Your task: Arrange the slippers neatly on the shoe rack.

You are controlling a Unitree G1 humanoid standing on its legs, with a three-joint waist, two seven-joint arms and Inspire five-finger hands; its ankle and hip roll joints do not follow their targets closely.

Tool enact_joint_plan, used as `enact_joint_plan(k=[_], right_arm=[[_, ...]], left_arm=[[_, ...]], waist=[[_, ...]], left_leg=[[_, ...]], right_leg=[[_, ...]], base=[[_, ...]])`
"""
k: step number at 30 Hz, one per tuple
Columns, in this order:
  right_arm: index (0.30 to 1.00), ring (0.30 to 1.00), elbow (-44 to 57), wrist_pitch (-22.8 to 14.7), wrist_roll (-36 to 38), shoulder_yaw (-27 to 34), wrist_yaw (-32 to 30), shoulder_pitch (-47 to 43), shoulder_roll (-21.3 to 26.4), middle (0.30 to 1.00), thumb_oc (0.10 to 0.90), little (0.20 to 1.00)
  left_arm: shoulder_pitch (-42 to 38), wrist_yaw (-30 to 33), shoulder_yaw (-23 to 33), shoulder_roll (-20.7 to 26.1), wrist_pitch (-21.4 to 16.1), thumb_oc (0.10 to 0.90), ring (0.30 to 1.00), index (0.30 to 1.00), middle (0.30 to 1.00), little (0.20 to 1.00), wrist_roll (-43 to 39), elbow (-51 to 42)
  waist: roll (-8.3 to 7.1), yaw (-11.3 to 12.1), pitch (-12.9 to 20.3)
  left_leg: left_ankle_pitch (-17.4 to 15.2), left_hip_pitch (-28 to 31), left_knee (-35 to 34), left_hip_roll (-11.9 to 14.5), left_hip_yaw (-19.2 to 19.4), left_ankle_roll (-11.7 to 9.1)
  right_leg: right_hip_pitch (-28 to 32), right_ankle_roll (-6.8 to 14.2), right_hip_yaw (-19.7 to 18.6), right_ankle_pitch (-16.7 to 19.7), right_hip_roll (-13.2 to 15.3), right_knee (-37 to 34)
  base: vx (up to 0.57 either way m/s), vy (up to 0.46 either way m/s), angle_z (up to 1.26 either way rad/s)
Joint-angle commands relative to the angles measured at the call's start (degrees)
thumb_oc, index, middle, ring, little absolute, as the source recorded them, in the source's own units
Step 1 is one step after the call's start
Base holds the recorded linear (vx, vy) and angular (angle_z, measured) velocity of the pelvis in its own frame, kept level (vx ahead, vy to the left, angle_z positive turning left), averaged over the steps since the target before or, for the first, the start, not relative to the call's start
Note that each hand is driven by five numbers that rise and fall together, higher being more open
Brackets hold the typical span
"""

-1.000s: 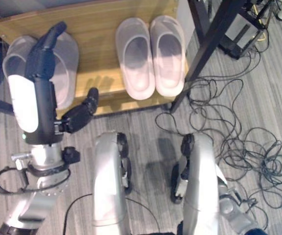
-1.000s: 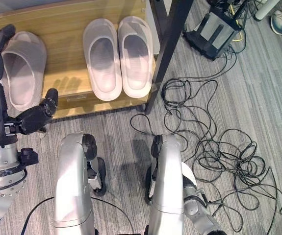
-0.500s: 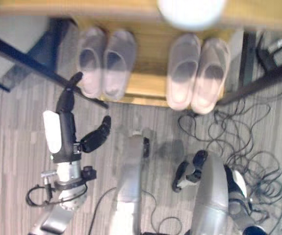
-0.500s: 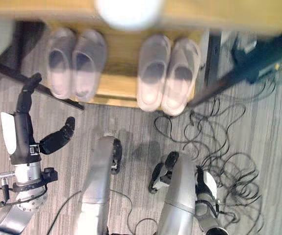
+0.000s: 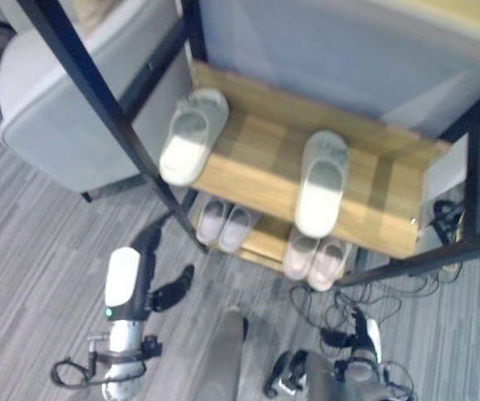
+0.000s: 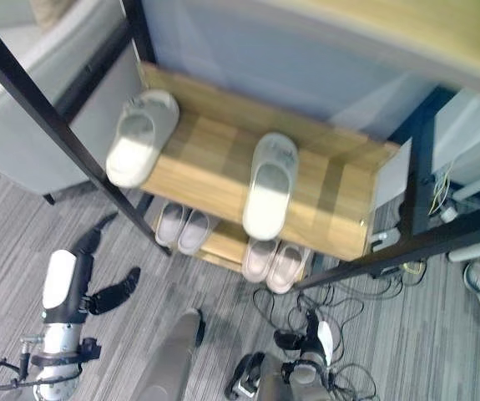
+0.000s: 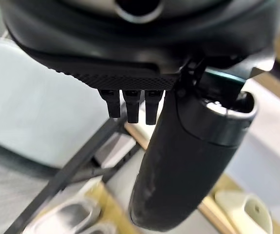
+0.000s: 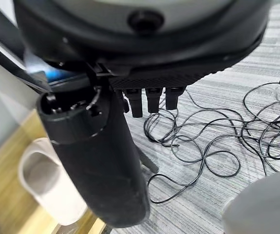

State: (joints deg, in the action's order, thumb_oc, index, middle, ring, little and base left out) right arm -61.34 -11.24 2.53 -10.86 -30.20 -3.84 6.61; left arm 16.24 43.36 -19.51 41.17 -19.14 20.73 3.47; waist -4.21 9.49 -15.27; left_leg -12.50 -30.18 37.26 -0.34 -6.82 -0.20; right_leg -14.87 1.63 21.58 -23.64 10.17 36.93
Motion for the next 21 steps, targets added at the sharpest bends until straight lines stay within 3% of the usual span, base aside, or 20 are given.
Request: enact_joint_plan(k=[1, 3, 4, 6, 8, 9, 10, 12, 13, 14, 15, 18, 19, 21], right_arm=[[0.9, 0.9, -1.21, -1.08, 3.5, 0.92, 0.31, 5.38, 4.71, 0.9, 0.8, 0.9], [0.9, 0.9, -1.51, -1.34, 2.85, 0.32, 1.0, 7.7, 4.17, 0.9, 0.8, 0.9], [0.9, 0.9, -2.39, -1.07, 2.45, 0.21, 1.8, 7.64, 4.53, 0.9, 0.8, 0.9], [0.9, 0.9, -1.52, -1.39, 2.33, 1.08, 2.49, 9.85, 4.75, 0.9, 0.8, 0.9], [0.9, 0.9, -1.79, -1.41, 2.42, 1.82, 2.87, 10.43, 4.91, 0.9, 0.8, 0.9], [0.9, 0.9, -2.03, -1.48, 3.0, 2.54, 3.07, 10.44, 5.22, 0.9, 0.8, 0.9], [0.9, 0.9, -0.45, -1.8, 3.95, 2.07, 2.99, 9.35, 5.47, 0.9, 0.8, 0.9], [0.9, 0.9, 0.14, -1.63, 3.98, 1.35, 3.3, 8.81, 5.42, 0.9, 0.8, 0.9], [0.9, 0.9, 1.71, -1.69, 4.08, 0.04, 4.17, 7.51, 5.67, 0.9, 0.8, 0.9], [0.9, 0.9, 1.73, -1.68, 4.1, 0.01, 4.18, 7.48, 5.73, 0.9, 0.8, 0.9], [0.9, 0.9, 1.22, -1.57, 3.94, -0.35, 5.43, 5.97, 6.1, 0.9, 0.8, 0.9], [0.9, 0.9, 1.58, -2.03, 4.92, 0.06, 6.25, 5.49, 6.16, 0.9, 0.8, 0.9], [0.9, 0.9, 15.91, -2.53, 6.72, 0.22, 10.42, 10.72, 8.46, 0.9, 0.8, 0.9], [0.9, 0.9, 20.61, -3.35, 6.14, -0.78, 11.87, 12.03, 9.54, 0.9, 0.8, 0.9]], left_arm=[[-3.17, -1.64, -3.86, -2.77, 2.0, 0.8, 0.9, 0.9, 0.9, 0.9, 4.61, 5.7], [-2.68, -3.38, -4.97, -4.74, 4.04, 0.8, 0.9, 0.9, 0.9, 0.9, 6.45, 11.72], [-1.71, -5.63, -4.43, -6.64, 4.01, 0.8, 0.9, 0.9, 0.9, 0.9, 6.14, 15.25], [-1.45, -7.47, -3.67, -11.41, 5.74, 0.8, 0.9, 0.9, 0.9, 0.9, 5.41, 23.32], [-1.68, -8.38, -3.12, -13.77, 6.51, 0.8, 0.9, 0.9, 0.9, 0.9, 4.49, 27.55], [-1.97, -8.78, -2.61, -15.35, 6.96, 0.8, 0.9, 0.9, 0.9, 0.9, 3.65, 30.21], [-2.4, -8.37, -0.01, -18.85, 7.75, 0.8, 0.9, 0.9, 0.9, 0.9, -1.13, 34.93], [-2.62, -8.16, 1.04, -20.76, 8.19, 0.8, 0.9, 0.9, 0.9, 0.9, -3.59, 38.14], [-3.25, -7.6, 4.14, -24.29, 9.16, 0.8, 0.9, 0.9, 0.9, 0.9, -8.92, 45.19], [-3.37, -7.53, 4.15, -24.4, 9.04, 0.8, 0.9, 0.9, 0.9, 0.9, -8.92, 45.4], [-4.69, -7.48, 6.59, -26.4, 9.59, 0.8, 0.9, 0.9, 0.9, 0.9, -11.27, 52.12], [-6.63, -7.43, 6.38, -27.02, 9.95, 0.8, 0.9, 0.9, 0.9, 0.9, -11.1, 57.11], [-5.95, -8.72, 8.54, -27.02, 10.13, 0.8, 0.9, 0.9, 0.9, 0.9, -12.12, 58.03], [-6.87, -9.7, 9.52, -25.14, 10.32, 0.8, 0.9, 0.9, 0.9, 0.9, -11.71, 59.33]], waist=[[1.79, -4.35, 0.94], [1.66, -4.48, 2.96], [2.08, -5.0, 3.92], [2.71, -7.86, 5.9], [2.92, -8.8, 6.84], [3.06, -9.42, 7.11], [2.78, -10.38, 7.48], [2.36, -10.2, 7.3], [1.53, -9.53, 7.25], [1.56, -9.44, 7.1], [2.2, -9.53, 8.53], [2.73, -10.37, 9.0], [2.45, -12.11, 9.93], [2.16, -12.6, 9.94]], left_leg=[[6.23, 8.88, -13.71, 4.11, -1.25, 0.82], [7.66, 13.24, -18.68, 4.45, 0.66, 0.18], [9.0, 15.2, -21.2, 3.97, 0.55, -0.49], [11.38, 18.87, -26.34, 4.42, 2.78, -2.11], [12.58, 19.97, -28.44, 4.46, 3.27, -2.61], [14.62, 19.46, -28.19, 4.6, 3.99, -3.46], [16.63, 20.11, -28.37, 5.92, 4.69, -4.58], [17.12, 20.74, -27.77, 6.1, 3.47, -5.0], [16.7, 23.04, -28.1, 6.21, -1.23, -5.21], [16.72, 23.32, -28.29, 6.26, -1.09, -5.21], [13.64, 26.55, -33.67, 6.9, -1.82, -4.64], [13.93, 28.4, -35.98, 6.97, 0.93, -4.79], [14.19, 30.47, -38.53, 6.68, 3.45, -4.48], [13.72, 32.25, -39.93, 6.21, 5.25, -4.29]], right_leg=[[-3.34, 4.81, -10.97, 11.64, -1.66, -1.86], [1.35, 2.43, -12.61, 9.74, -4.62, -10.21], [3.94, 2.73, -11.95, 11.05, -4.98, -13.76], [8.14, 1.83, -11.86, 12.31, -6.43, -20.24], [9.71, 1.84, -10.87, 13.19, -6.58, -22.79], [10.96, 1.72, -10.0, 13.67, -6.35, -24.15], [11.5, 1.87, -11.46, 15.42, -6.06, -25.66], [11.72, 2.09, -12.84, 16.57, -5.65, -26.53], [11.91, 2.89, -16.15, 18.6, -5.11, -28.56], [12.06, 2.89, -16.28, 18.62, -5.14, -28.63], [12.35, 3.54, -18.39, 18.35, -6.09, -29.76], [13.32, 4.07, -18.8, 19.22, -5.07, -30.55], [13.59, 4.79, -19.78, 20.97, -4.25, -31.71], [14.68, 5.53, -19.87, 21.83, -3.28, -32.97]], base=[[0.02, -0.122, 0.28], [0.07, -0.126, 0.4], [0.04, -0.102, -0.31], [-0.02, -0.106, -0.36], [-0.02, -0.052, 0.75], [-0.06, 0.038, 0.69], [-0.06, 0.061, 0.35], [-0.07, 0.135, -0.16], [-0.07, 0.158, -0.66], [-0.02, 0.175, -1.25], [0.03, 0.063, -1.18], [0.01, 0.187, -0.55], [0.02, 0.18, -0.1], [0.0, 0.149, -0.06]])
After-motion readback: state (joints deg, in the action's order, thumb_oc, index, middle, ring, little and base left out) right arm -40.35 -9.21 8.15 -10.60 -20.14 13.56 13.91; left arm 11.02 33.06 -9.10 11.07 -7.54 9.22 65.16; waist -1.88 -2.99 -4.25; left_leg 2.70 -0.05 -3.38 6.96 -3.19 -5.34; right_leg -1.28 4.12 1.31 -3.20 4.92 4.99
